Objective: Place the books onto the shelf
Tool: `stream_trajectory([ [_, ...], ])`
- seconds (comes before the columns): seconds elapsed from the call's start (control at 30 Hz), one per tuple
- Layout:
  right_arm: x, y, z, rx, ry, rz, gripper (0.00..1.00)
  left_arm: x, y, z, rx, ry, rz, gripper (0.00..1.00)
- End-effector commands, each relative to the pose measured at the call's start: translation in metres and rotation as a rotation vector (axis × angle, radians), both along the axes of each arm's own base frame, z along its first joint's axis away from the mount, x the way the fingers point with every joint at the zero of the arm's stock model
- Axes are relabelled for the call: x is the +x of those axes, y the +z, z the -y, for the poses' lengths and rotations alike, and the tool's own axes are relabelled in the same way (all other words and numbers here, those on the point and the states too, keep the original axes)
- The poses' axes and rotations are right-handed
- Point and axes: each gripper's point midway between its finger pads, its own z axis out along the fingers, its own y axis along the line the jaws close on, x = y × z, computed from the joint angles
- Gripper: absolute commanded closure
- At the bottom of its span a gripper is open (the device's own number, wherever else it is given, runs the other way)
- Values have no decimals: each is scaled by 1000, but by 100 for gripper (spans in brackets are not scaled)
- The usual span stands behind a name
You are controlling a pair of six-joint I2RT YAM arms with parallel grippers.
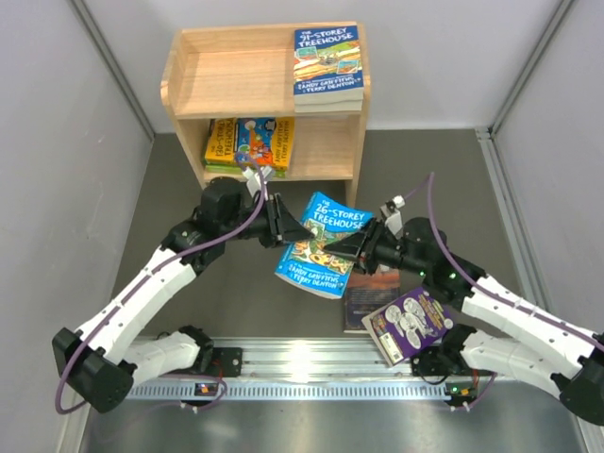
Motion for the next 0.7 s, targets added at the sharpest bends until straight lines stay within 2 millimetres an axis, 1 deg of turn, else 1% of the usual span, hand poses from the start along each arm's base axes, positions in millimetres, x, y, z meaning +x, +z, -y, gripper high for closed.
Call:
stream_trajectory([
  [0.0, 3, 71, 4, 129, 8, 145, 61, -42, 90, 27, -185, -257, 176, 100],
  [0.03, 4, 72, 9, 112, 2, 159, 21, -39, 100, 27, -187, -248, 210, 100],
  [0.07, 1, 73, 15, 83, 2, 150, 9, -38, 130, 25, -217, -238, 286, 100],
  [0.1, -1, 74, 20, 63, 3, 156, 2, -34, 141, 27, -220, -225, 313, 100],
  [0.13, 0, 73, 27, 30, -4, 181, 0, -28, 154, 27, -221, -208, 360, 100],
  [0.17, -7, 72, 36, -2, -7, 178, 0, -31, 190, 23, -258, -202, 435, 100],
  [0.2, -9, 71, 43, -29, -11, 201, 0, -23, 201, 28, -269, -202, 457, 100],
  [0.23, -6, 67, 53, -50, -36, 195, 0, -23, 217, 29, -294, -211, 491, 100],
  [0.27, -15, 62, 64, -63, -40, 190, 0, -21, 255, 31, -354, -214, 584, 100],
  [0.3, -11, 58, 75, -71, -76, 189, 0, -16, 272, 30, -380, -206, 615, 100],
  [0.33, -18, 55, 85, -62, -92, 198, 0, -25, 312, 21, -434, -205, 707, 100],
  [0.37, -22, 49, 91, -66, -97, 179, 0, -22, 328, 19, -453, -201, 738, 100],
  [0.4, -24, 47, 95, -53, -112, 169, 0, 4, 331, 25, -450, -179, 747, 100],
  [0.43, -27, 42, 103, -37, -137, 170, 0, -4, 364, 15, -505, -171, 809, 100],
  [0.47, -30, 40, 106, -24, -144, 163, 0, 18, 363, 21, -510, -168, 794, 100],
  [0.5, -31, 38, 108, -7, -158, 143, 0, 31, 380, 9, -560, -130, 813, 100],
  [0.57, -36, 35, 112, 14, -172, 148, 0, 55, 395, -1, -612, -87, 837, 100],
  [0.6, -37, 35, 112, 22, -174, 143, 0, 67, 405, -15, -650, -50, 856, 100],
  [0.63, -40, 35, 114, 30, -173, 147, 0, 89, 402, -16, -654, -18, 842, 100],
  [0.67, -41, 34, 115, 32, -175, 146, 0, 100, 405, -20, -671, 15, 845, 100],
])
